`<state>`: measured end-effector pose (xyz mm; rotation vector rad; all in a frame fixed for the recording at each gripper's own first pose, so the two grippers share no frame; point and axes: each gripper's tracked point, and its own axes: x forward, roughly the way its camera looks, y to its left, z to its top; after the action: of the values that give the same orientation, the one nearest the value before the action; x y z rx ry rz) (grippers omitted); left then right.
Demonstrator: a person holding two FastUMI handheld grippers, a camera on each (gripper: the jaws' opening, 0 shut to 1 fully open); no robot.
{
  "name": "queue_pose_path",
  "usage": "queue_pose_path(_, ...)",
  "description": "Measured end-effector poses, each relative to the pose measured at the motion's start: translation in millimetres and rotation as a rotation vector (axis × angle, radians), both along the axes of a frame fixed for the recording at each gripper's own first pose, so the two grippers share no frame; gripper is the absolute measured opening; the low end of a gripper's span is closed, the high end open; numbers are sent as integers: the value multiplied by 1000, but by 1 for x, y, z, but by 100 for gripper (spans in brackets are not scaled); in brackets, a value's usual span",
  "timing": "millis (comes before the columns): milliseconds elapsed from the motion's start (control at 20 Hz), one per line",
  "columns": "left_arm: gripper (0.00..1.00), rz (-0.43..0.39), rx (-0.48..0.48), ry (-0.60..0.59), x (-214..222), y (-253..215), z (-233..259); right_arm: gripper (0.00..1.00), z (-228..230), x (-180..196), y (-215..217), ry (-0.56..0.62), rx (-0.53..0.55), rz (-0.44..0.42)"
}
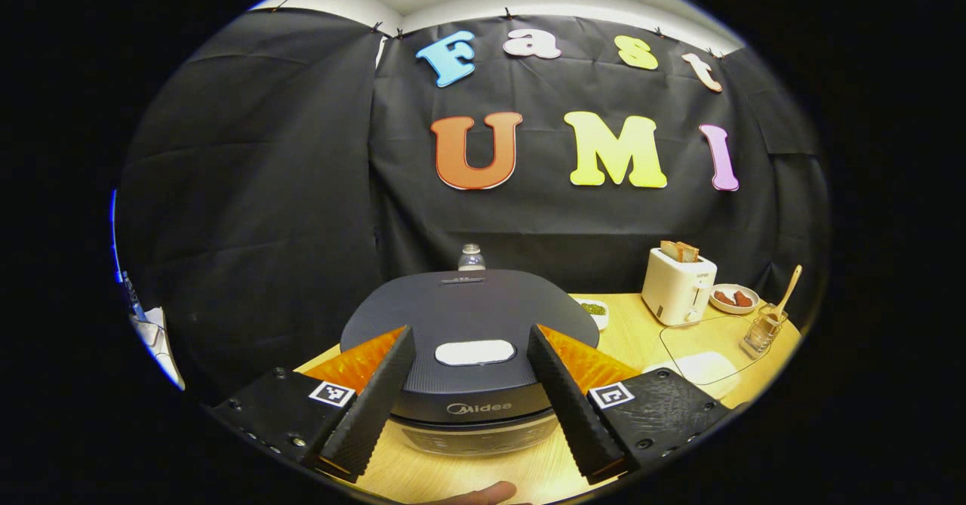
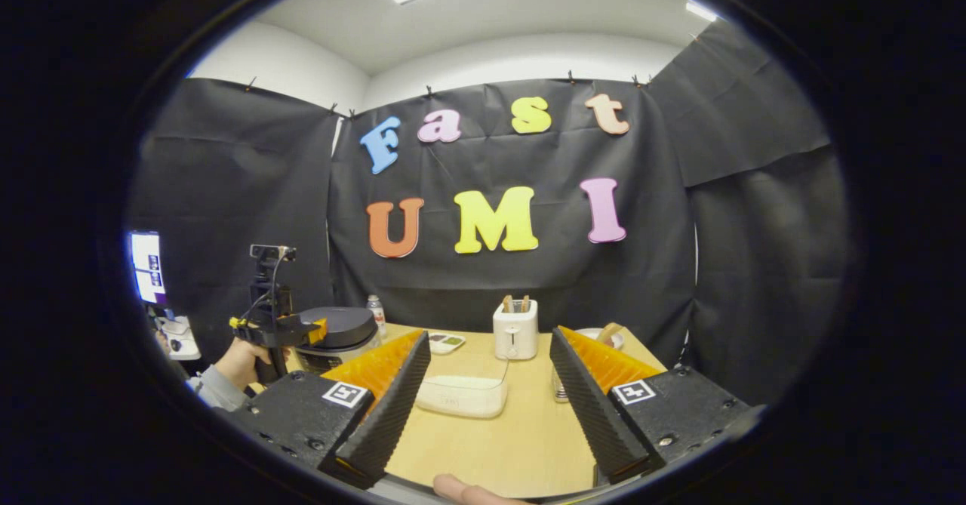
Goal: Close the left gripper, press the button to open the rice cooker; take a wooden spoon from the chopstick holder with the right hand, scoop a spoonful of rice and pour it into the rice cooker, then put the wooden spoon back into the chopstick holder.
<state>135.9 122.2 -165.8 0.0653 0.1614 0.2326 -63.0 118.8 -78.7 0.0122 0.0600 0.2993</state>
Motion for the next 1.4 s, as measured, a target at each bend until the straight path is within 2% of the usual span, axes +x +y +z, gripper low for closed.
queue_pose_path(50,98,-1,0,-9,0,0,0,96,0,1,-2,-2,0,-3)
queue_pose_path(100,100,-3,1,-14,0,1,0,100,-1,2,-2,2,0,-4)
queue_pose_path(200,98,2,-16,-29,0,1,0,96,-2,3,-4,6,6,-10)
queue_pose_path(250,98,2,-10,-29,0,1,0,100,-4,4,-6,10,3,-17)
queue_pose_path(400,98,-5,-13,-25,-1,1,-4,100,-2,4,-10,10,3,-32)
queue_pose_path(450,98,-7,-12,-13,-3,0,-10,96,-1,3,-10,8,5,-33)
queue_pose_path(500,98,-9,-4,-40,-1,0,-8,100,0,2,-9,6,7,-30)
queue_pose_path(650,98,-16,-9,-52,-6,-3,-3,100,0,0,-8,5,-2,-22)
queue_pose_path(750,96,-11,-9,-38,-10,-5,-3,96,1,2,-11,6,-5,-29)
queue_pose_path(850,95,-10,-8,-6,-12,-12,-2,100,1,5,-15,7,-4,-43)
queue_pose_path(900,100,-18,-2,1,-16,-16,1,96,1,6,-17,10,-2,-48)
queue_pose_path(950,100,-39,-2,11,-20,-25,4,96,0,6,-18,15,0,-53)
queue_pose_path(1000,94,-43,-5,13,-23,-29,5,96,0,7,-18,19,1,-55)
queue_pose_path(1300,94,-97,-56,11,-56,-67,26,96,1,9,-23,16,-8,-71)
queue_pose_path(1400,95,-134,-48,-14,-69,-86,41,100,2,9,-26,15,-8,-79)
